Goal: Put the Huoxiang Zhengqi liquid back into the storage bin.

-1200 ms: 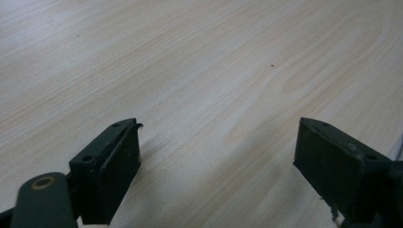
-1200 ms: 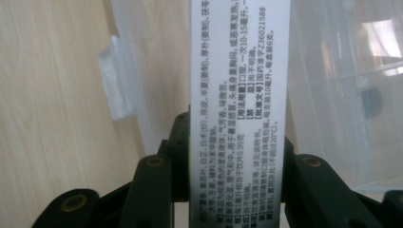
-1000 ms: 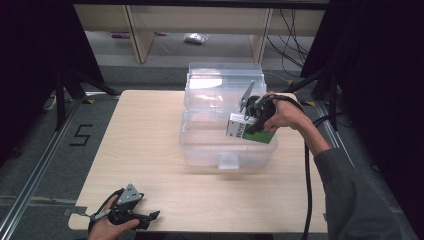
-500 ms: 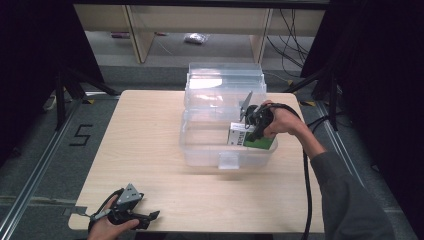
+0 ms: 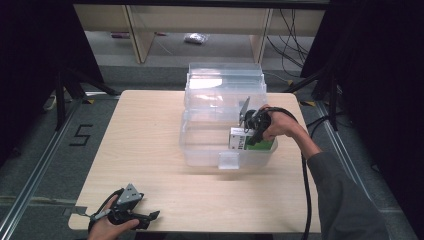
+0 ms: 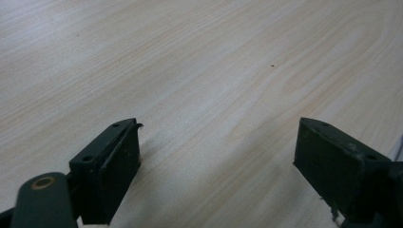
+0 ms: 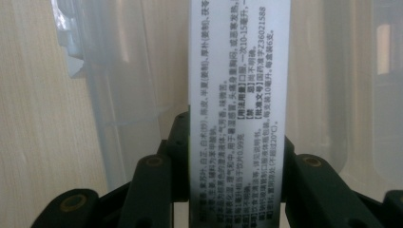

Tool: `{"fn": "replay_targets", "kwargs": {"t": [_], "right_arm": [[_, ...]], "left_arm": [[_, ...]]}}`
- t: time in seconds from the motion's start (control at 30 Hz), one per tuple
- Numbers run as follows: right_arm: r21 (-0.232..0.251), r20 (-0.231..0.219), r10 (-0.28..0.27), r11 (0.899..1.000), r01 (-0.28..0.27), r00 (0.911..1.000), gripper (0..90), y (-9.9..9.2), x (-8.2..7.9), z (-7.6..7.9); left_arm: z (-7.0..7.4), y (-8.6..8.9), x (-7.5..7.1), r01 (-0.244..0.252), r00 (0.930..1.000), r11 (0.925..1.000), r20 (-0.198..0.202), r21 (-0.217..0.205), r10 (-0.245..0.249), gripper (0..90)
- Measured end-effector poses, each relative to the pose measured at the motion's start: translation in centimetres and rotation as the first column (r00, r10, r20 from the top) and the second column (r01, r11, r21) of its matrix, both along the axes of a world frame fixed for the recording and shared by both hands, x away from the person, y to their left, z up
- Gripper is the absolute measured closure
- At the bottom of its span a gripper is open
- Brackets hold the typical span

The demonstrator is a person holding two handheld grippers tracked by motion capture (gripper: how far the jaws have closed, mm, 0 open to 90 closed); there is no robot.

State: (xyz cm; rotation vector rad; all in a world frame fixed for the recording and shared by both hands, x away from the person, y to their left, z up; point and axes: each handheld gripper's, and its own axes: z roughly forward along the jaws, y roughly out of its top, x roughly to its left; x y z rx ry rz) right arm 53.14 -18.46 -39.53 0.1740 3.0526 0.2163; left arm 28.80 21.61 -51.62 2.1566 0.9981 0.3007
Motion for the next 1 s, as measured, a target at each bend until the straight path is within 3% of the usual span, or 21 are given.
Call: {"fn": "replay_targets", "kwargs": {"t": [0.07, 0.2, 0.23, 0.3, 0.33, 0.37, 0.4, 0.47, 0.5, 0.6, 0.63, 0.7, 0.73, 0.83, 1.0], "right_arm": [[0.0, -0.009, -0.027, 1.0, 0.027, 0.9996, 64.7, 0.1, -0.3, -0.2], [0.008, -0.008, 0.038, 0.999, -0.037, 0.9993, 64.6, 0.0, -0.2, -0.6], [0.019, -0.021, 0.013, 1.0, -0.013, 0.9997, 64.6, 0.0, -0.4, -0.7], [0.011, -0.005, 0.022, 1.0, -0.022, 0.9997, 64.6, -0.1, -0.4, -0.8], [0.015, -0.028, 0.007, 1.0, -0.006, 0.9996, 64.6, -0.1, -0.5, -0.9], [0.009, -0.023, 0.005, 1.0, -0.004, 0.9997, 64.6, -0.2, -0.5, -0.9], [0.001, -0.005, 0.031, 1.0, -0.031, 0.9995, 64.6, -0.3, -0.3, -1.0], [0.013, -0.022, 0.02, 1.0, -0.02, 0.9996, 64.5, -0.4, -0.4, -1.1], [-0.009, -0.004, 0.026, 1.0, -0.026, 0.9996, 64.5, -0.5, -0.2, -1.1], [-0.014, -0.007, 0.003, 1.0, -0.003, 1.0, 64.5, -0.5, -0.3, -1.2], [-0.007, -0.012, 0.037, 0.999, -0.037, 0.9993, 64.4, -0.4, -0.1, -1.3], [0.005, -0.023, 0.014, 1.0, -0.014, 0.9996, 64.3, -0.3, -0.2, -1.5], [0.003, -0.015, 0.044, 0.999, -0.044, 0.9989, 64.3, -0.4, 0.0, -1.5], [0.006, -0.033, 0.013, 1.0, -0.013, 0.9994, 64.2, -0.3, -0.2, -1.8], [-0.019, -0.022, 0.03, 0.999, -0.03, 0.9993, 63.9, -0.2, 0.0, -2.1]], "left_arm": [[0.0, 0.0, -0.1, 0.002, 1.0, 1.0, 0.0, 0.0, -0.002, 15.0], [0.0, 0.0, 0.0, -0.003, 1.0, 1.0, 0.001, 0.0, 0.003, 15.0], [0.0, 0.0, 0.0, -0.003, 1.0, 1.0, 0.001, 0.0, 0.003, 15.0], [0.0, 0.0, 0.0, 0.007, 1.0, 1.0, -0.006, -0.005, -0.007, 15.0], [0.0, 0.0, 0.0, -0.002, 1.0, 1.0, -0.002, 0.0, 0.002, 15.0], [0.0, 0.0, 0.0, -0.002, 1.0, 1.0, -0.002, 0.0, 0.002, 15.0], [0.0, 0.0, 0.0, -0.004, 1.0, 1.0, -0.003, 0.001, 0.004, 15.0], [0.0, 0.0, 0.0, -0.002, 1.0, 1.0, 0.0, -0.001, 0.002, 15.0], [0.0, 0.0, 0.0, -0.002, 1.0, 1.0, 0.0, -0.001, 0.002, 15.0], [0.0, 0.0, -0.1, -0.004, 1.0, 1.0, -0.002, 0.001, 0.004, 15.0], [0.0, 0.0, -0.1, -0.002, 1.0, 1.0, 0.0, -0.001, 0.002, 15.0], [0.0, 0.0, -0.1, -0.001, 1.0, 1.0, -0.003, 0.005, 0.001, 15.0], [0.0, 0.0, 0.0, -0.002, 1.0, 1.0, 0.002, 0.003, 0.002, 15.0], [0.0, 0.0, 0.0, 0.002, 1.0, 1.0, 0.0, -0.002, -0.002, 15.0], [0.0, 0.0, 0.0, 0.001, 1.0, 1.0, 0.002, 0.002, -0.001, 15.0]]}}
